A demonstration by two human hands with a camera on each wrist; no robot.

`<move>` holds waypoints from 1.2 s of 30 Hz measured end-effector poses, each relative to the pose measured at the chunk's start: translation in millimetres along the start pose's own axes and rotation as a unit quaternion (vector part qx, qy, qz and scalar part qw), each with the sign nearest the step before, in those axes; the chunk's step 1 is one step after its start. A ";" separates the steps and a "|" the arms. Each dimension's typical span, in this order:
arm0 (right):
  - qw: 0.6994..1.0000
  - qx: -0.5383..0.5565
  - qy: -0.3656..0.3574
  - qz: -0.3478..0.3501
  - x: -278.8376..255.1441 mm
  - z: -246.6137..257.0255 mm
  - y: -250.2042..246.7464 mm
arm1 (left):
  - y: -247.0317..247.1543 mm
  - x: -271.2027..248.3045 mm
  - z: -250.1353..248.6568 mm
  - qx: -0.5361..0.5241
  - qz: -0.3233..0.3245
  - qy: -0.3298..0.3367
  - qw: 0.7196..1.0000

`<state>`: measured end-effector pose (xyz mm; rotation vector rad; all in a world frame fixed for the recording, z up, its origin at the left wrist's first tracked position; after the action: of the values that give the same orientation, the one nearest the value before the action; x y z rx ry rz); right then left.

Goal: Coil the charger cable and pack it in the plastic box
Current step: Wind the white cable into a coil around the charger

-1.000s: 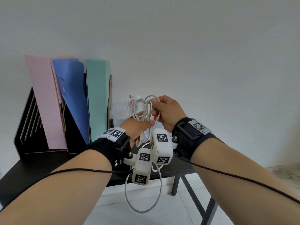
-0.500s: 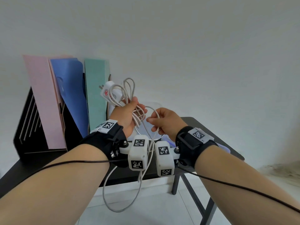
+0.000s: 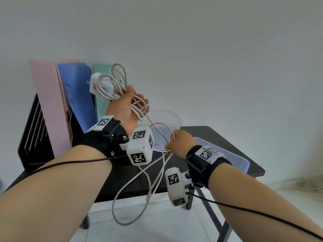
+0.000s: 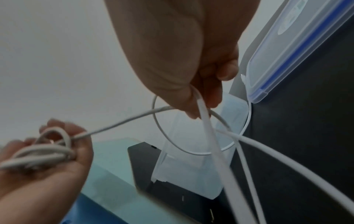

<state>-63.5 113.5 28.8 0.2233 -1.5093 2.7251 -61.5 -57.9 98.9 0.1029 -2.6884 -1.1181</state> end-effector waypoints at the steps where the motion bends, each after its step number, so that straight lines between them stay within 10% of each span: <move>1: 1.000 -0.006 0.002 -0.010 0.1 -1.0 -2.8 | -6.6 1.6 -0.8 0.006 -0.011 -0.001 1.000; 12: 0.981 0.133 -0.059 -0.132 -3.8 19.1 -56.6 | -76.0 4.0 14.8 0.193 -0.116 -0.049 0.973; 29: 0.967 0.181 -0.093 -0.157 -8.7 45.1 -63.8 | -32.9 -30.6 62.6 0.383 0.112 -0.126 0.908; 36: 0.969 0.174 -0.085 -0.153 -9.8 42.0 -63.9 | -37.5 -30.9 65.9 0.443 0.103 -0.148 0.878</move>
<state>-43.5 112.6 103.3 0.6523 -0.9101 2.7439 -47.8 -34.2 21.8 -0.2206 -3.1481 0.2459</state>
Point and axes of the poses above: each hand's wrist, its own x-axis towards the middle knuckle, its own y-axis out of the palm, z = x × y, the point moved 10 cm from there along x, towards the middle knuckle, and after that the axes turned 3 degrees about -x, right-handed, at the moved point
